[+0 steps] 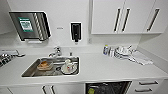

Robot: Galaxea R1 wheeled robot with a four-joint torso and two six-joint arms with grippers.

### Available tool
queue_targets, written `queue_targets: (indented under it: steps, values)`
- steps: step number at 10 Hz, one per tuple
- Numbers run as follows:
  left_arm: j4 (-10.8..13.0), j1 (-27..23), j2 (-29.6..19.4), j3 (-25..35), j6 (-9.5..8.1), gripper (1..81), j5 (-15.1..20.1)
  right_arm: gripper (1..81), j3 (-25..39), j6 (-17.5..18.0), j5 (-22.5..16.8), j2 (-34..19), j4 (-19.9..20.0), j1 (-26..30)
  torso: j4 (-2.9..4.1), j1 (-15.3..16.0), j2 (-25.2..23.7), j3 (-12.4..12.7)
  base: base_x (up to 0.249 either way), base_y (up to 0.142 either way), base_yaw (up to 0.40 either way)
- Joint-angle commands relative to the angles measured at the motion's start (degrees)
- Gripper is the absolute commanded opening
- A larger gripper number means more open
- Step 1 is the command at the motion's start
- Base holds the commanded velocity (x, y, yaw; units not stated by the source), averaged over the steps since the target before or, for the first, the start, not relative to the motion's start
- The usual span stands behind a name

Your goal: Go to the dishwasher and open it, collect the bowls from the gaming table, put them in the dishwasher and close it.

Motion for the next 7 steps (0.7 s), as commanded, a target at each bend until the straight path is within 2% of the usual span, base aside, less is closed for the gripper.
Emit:
queue_targets:
  steps: [1, 3, 4, 7]
  values:
    - [-0.6, -1.8, -0.4, 0.4, -0.30, 81.1, 4.4, 81.1, -7.0, 0.0, -6.2, -1.6, 2.0, 2.3, 0.00, 3.6, -5.6, 0.0, 0.000, 0.000, 0.000]
    - [-0.6, -1.8, -0.3, 0.0, -0.30, 81.1, 4.4, 81.1, -14.5, 0.1, -9.7, 1.6, 2.5, 1.4, 0.00, 6.0, -9.4, 0.0, 0.000, 0.000, 0.000]
    - [-0.7, -1.8, -0.3, 0.0, -0.30, 81.1, 4.5, 81.1, -17.1, 0.6, -11.8, 3.2, 5.7, 1.0, 0.00, 7.3, -11.6, 0.0, 0.000, 0.000, 0.000]
    - [-0.5, -1.8, -0.2, 0.0, -0.30, 81.1, 4.5, 81.1, -21.4, 0.8, -13.7, 5.7, 11.9, 1.1, 0.00, 11.1, -17.7, 0.1, 0.000, 0.000, 0.000]
